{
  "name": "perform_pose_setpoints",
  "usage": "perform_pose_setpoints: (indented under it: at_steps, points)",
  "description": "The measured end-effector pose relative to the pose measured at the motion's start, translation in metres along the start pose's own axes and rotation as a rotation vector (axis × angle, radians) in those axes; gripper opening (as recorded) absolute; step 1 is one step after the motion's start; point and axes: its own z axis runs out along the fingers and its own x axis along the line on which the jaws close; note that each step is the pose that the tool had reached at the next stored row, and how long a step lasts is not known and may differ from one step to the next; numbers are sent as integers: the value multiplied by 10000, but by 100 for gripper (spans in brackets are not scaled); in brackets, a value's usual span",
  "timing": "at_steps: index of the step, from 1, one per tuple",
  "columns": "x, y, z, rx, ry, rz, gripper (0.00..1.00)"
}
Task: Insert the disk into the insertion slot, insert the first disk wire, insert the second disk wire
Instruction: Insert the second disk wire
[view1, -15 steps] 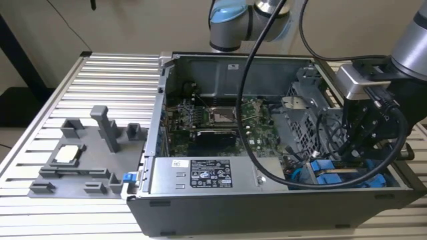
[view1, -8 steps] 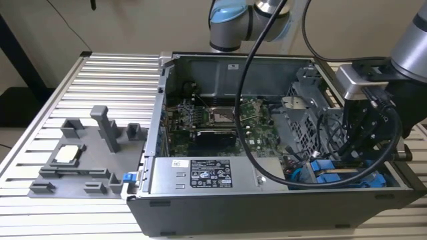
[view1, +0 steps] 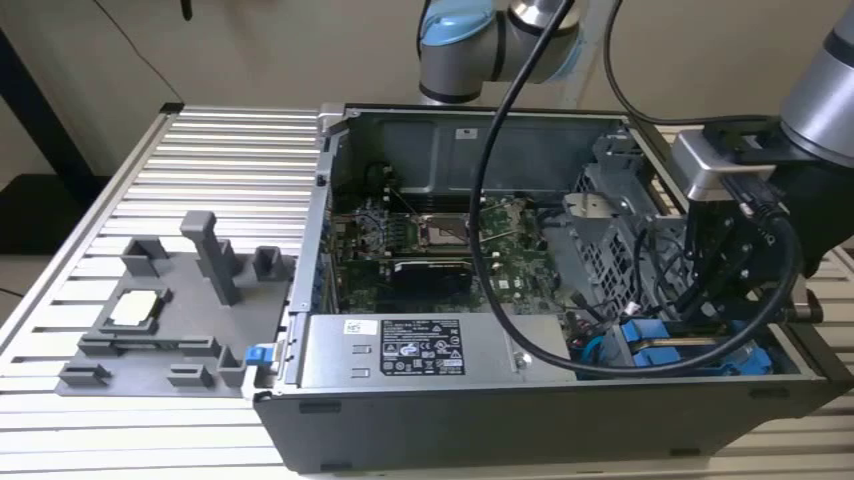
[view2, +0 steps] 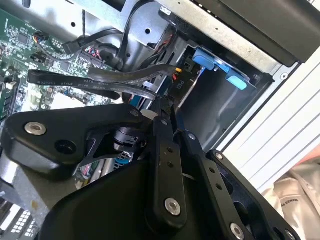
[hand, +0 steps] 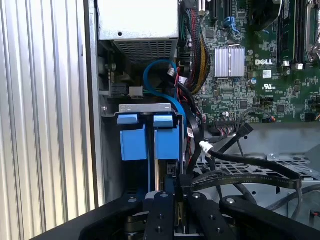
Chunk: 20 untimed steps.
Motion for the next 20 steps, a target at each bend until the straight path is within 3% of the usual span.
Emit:
perform_pose_setpoints:
  at_steps: [14, 15, 20]
  points:
    - [0, -6, 93, -18, -3, 28, 17]
    - [-1, -11, 83, -47, -3, 26, 24]
    - [0, -29, -60, -182, 8, 29, 24]
